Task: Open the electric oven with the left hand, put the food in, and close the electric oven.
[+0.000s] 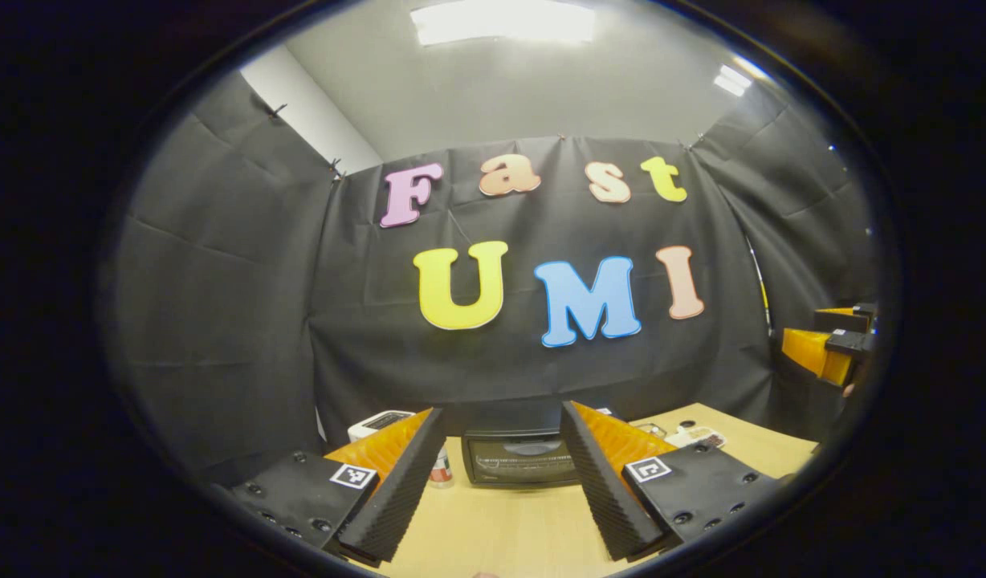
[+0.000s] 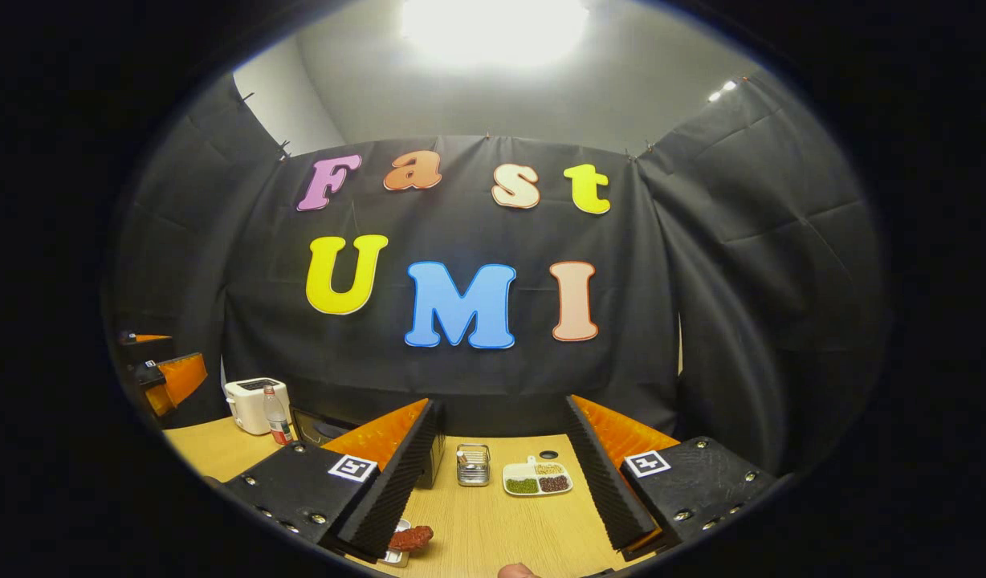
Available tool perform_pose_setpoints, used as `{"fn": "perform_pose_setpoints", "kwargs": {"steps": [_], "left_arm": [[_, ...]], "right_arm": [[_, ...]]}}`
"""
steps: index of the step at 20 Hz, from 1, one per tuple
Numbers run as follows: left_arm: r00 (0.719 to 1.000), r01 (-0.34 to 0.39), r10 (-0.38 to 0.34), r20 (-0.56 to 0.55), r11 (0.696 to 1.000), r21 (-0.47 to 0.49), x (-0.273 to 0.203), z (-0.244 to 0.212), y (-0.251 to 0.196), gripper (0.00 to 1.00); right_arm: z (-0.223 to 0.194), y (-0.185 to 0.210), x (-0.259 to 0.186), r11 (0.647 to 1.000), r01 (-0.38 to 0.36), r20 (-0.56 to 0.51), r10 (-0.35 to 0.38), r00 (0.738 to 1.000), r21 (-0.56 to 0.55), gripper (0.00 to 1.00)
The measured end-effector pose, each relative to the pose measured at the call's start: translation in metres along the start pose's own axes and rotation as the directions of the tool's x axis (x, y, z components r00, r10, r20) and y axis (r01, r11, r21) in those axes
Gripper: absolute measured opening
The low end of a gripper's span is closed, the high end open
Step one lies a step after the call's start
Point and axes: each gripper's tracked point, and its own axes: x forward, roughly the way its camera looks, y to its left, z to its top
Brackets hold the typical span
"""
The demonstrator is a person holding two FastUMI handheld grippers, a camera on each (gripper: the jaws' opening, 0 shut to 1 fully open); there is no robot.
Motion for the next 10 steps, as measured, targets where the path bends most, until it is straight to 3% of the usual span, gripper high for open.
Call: {"fn": "perform_pose_setpoints", "kwargs": {"steps": [6,9,10], "left_arm": [[1.0,-0.016,0.016,0.001,1.0,-0.001,0.002,0.003,-0.011,1.0],[1.0,-0.028,0.028,-0.002,1.0,-0.006,0.003,0.001,-0.023,0.91],[0.999,-0.032,0.032,-0.002,0.999,-0.003,0.004,0.001,-0.029,0.94]], "right_arm": [[-0.004,-0.007,0.002,1.0,-0.02,0.0,0.02,1.0,0.006,0.96],[-0.009,-0.011,0.004,0.999,-0.045,-0.003,0.045,0.999,0.019,0.96],[-0.011,-0.012,0.004,0.998,-0.056,-0.005,0.056,0.998,0.027,0.96]]}}
